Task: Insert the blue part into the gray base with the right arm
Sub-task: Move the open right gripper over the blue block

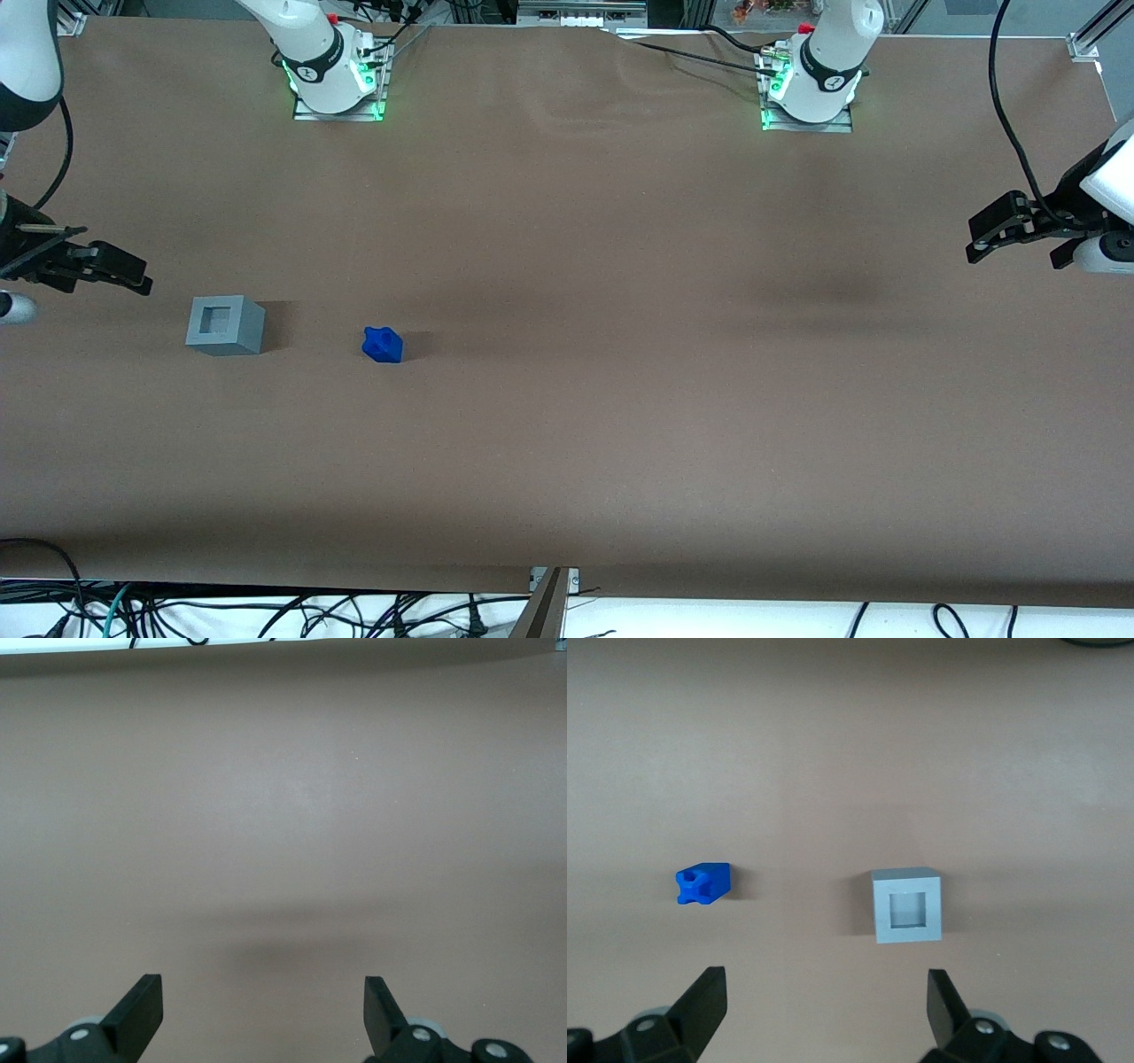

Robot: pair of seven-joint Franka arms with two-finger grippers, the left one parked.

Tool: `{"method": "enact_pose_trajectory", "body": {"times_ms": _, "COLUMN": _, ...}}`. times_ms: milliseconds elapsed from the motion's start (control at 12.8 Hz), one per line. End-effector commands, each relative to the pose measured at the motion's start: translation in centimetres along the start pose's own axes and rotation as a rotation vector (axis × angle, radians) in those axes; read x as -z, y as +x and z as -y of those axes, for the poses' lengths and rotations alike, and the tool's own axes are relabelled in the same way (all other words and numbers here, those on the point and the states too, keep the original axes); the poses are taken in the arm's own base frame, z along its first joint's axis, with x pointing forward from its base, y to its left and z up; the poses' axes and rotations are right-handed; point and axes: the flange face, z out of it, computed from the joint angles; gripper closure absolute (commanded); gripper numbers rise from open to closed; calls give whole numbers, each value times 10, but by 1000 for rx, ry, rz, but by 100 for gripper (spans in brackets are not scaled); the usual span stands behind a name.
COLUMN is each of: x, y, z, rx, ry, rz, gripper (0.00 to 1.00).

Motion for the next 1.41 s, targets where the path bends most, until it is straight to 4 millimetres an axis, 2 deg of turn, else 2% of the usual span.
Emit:
{"method": "enact_pose_trajectory", "body": {"times_ms": 0, "x": -42, "y": 18, "z": 45, "rx": 74, "ry": -2, "rz": 35, "gripper": 0}}
{"method": "enact_pose_trajectory", "body": {"times_ms": 78, "x": -53, "y": 22, "z": 59, "rx": 83, "ry": 2, "rz": 37, "gripper": 0}}
{"method": "enact_pose_trajectory", "body": {"times_ms": 235, "x": -81, "y": 32, "z": 104, "rx": 143, "ry": -1, "rz": 21, "gripper": 0}}
{"method": "enact_pose_trajectory", "body": {"times_ms": 392, "x": -107, "y": 39, "z": 128, "rx": 61, "ry": -2, "rz": 19, "gripper": 0}}
{"method": "enact_pose_trajectory", "body": {"times_ms": 549, "x": -141, "y": 42, "z": 154, "rx": 33, "ry": -10, "rz": 43, "gripper": 0}}
{"method": "enact_pose_trajectory", "body": {"times_ms": 706, "x": -174, "y": 45, "z": 165, "rx": 43, "ry": -14, "rz": 64, "gripper": 0}}
{"method": "enact_pose_trajectory", "body": {"times_ms": 941, "x": -208, "y": 39, "z": 181, "rx": 14, "ry": -21, "rz": 114, "gripper": 0}}
{"method": "enact_pose_trajectory", "body": {"times_ms": 1098, "x": -234, "y": 33, "z": 203, "rx": 23, "ry": -33, "rz": 143, "gripper": 0}}
{"method": "enact_pose_trajectory", "body": {"times_ms": 1333, "x": -270, "y": 23, "z": 206, "rx": 29, "ry": -42, "rz": 167, "gripper": 0}}
